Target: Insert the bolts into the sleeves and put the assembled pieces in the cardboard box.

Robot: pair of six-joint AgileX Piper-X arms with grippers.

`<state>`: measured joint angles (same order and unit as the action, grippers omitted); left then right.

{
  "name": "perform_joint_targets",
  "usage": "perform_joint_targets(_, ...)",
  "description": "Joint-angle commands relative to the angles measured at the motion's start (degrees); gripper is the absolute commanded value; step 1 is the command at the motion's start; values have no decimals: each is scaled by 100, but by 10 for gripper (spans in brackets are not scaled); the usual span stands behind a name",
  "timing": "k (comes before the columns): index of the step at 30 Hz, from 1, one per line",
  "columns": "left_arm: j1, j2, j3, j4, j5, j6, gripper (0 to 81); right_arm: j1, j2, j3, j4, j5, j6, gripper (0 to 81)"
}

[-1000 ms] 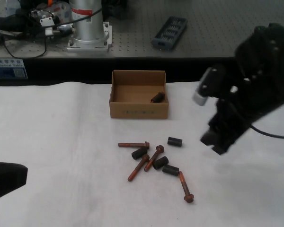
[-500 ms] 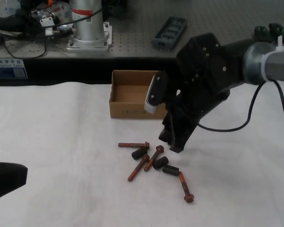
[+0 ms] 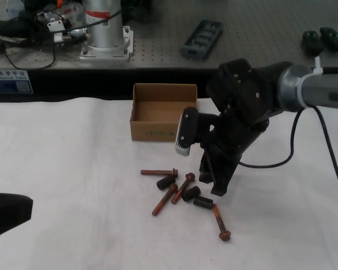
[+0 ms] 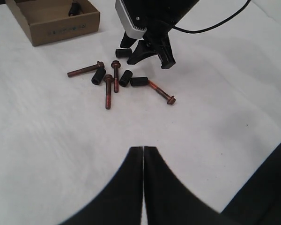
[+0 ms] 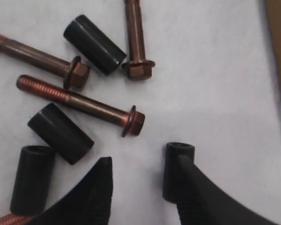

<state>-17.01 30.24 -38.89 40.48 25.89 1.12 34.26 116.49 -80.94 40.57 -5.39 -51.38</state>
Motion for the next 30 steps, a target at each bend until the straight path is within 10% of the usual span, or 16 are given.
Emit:
perform_joint_targets(1,-9,-35,-23,-49,9,-72,7,-55,45,-57,21,37,-66,322)
perform_joint_targets(30,-9,163,-23,-72,-323,-72,7,-223,402,-57,-364,401,-142,321)
